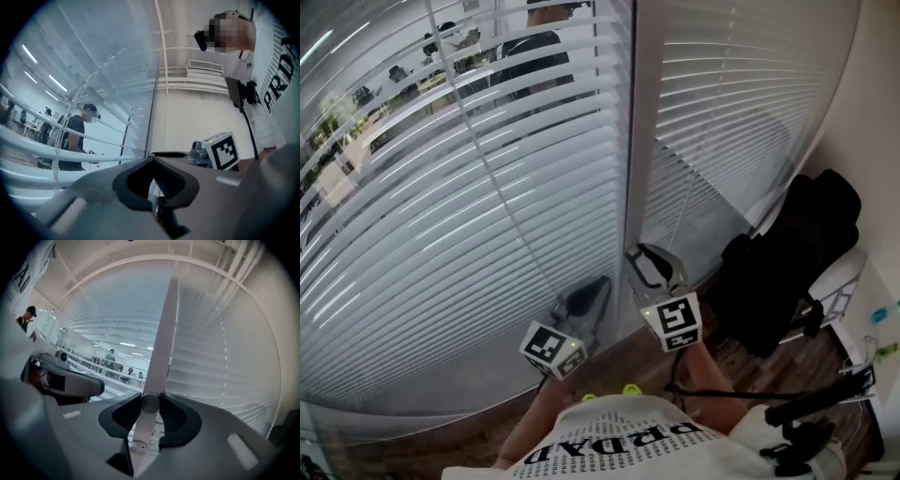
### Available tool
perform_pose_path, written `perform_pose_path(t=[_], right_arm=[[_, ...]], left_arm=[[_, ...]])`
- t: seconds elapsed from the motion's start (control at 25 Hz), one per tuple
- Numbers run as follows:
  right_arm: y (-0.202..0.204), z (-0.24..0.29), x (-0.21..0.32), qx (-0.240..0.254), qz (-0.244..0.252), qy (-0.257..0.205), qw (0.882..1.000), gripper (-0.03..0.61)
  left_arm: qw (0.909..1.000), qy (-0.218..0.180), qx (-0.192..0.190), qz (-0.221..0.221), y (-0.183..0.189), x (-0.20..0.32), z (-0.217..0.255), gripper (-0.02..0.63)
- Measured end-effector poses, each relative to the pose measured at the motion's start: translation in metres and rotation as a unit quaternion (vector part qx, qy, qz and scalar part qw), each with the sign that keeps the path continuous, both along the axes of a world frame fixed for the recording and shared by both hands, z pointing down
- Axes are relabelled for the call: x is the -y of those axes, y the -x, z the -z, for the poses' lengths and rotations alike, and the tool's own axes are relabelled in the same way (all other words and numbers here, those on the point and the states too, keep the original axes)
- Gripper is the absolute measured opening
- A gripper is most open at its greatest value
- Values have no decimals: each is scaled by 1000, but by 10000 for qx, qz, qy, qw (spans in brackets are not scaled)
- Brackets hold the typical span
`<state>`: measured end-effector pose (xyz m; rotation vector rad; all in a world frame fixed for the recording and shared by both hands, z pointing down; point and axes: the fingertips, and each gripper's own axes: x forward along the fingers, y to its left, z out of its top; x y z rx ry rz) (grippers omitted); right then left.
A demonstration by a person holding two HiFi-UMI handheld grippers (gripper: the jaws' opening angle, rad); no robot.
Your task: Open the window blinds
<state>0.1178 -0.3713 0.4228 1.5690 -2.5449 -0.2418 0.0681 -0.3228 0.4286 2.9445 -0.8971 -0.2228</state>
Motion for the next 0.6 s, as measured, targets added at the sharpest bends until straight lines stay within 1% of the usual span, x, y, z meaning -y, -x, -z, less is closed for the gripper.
perform_pose_path(t=[0.12,0.44,0.6], right_arm=[[-3,-5,1,304,16,104,9995,135],[-4,1,1,433,-23,97,9990,135],[-5,-4,1,581,-22,126,9982,135]], left_arm=[[10000,1,-13,-5,-1,0,-3,-8],[10000,65,-1,11,0,-1,3,-8],[10000,89,-14,16,-1,-1,-2,-8]])
